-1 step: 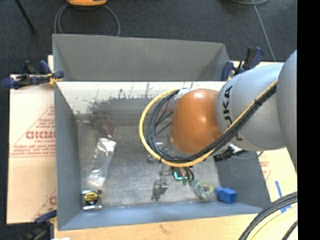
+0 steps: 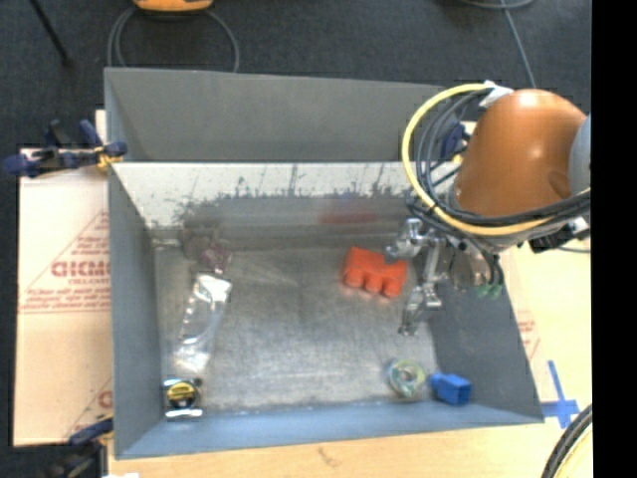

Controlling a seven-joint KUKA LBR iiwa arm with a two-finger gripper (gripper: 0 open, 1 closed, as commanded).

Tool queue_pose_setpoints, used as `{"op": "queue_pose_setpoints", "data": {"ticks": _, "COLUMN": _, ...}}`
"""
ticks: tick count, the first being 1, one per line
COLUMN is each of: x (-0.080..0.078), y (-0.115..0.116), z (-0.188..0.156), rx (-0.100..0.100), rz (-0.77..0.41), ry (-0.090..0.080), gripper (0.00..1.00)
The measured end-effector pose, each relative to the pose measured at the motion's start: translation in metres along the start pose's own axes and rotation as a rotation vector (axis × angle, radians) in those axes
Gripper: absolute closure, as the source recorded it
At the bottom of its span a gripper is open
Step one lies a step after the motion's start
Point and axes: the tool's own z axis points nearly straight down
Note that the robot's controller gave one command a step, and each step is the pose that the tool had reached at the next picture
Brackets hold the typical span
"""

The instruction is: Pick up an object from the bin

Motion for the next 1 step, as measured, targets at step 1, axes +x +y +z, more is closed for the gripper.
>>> {"op": "queue_pose_setpoints", "data": {"ticks": 1, "x": -0.0102, "y": 0.0277, "z": 0.1184, "rx": -0.007, "rz": -0.268, "ry": 0.013, "gripper": 0.00}}
